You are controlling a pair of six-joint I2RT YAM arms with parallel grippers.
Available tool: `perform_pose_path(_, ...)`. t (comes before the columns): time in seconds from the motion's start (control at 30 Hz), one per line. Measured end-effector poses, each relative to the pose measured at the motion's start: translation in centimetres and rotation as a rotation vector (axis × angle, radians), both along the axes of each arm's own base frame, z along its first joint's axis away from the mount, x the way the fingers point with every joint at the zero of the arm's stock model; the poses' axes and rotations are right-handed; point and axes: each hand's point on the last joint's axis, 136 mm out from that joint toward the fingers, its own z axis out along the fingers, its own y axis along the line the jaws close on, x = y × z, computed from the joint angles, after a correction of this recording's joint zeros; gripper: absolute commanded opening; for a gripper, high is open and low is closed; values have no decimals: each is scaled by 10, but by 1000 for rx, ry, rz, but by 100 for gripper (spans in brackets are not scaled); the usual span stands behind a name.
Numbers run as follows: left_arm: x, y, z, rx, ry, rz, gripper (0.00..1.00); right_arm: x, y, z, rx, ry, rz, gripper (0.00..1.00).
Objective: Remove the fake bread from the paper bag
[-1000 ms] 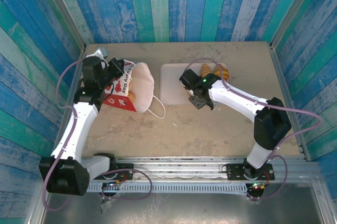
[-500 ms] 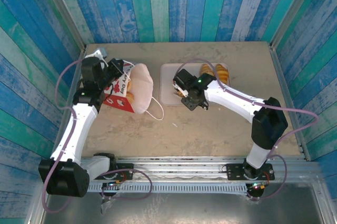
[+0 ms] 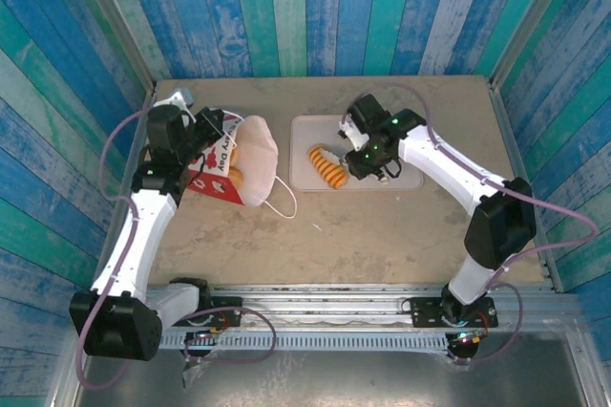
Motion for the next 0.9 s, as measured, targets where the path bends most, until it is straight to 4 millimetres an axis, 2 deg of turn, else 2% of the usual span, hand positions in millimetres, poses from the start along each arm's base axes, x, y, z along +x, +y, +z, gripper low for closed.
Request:
perform_pose_path(0.33,-2,1,3,9,-12,3,2,2,-2,-18,-27,76,3,51)
perform_pose_path(0.67,-2,1,2,11,-11,2,2,-2,4,-36,-22,142,17,48)
perform_pose_path(0.9,-2,1,2,11,-9,2,2,7,2,-33,-33,115,-30,47)
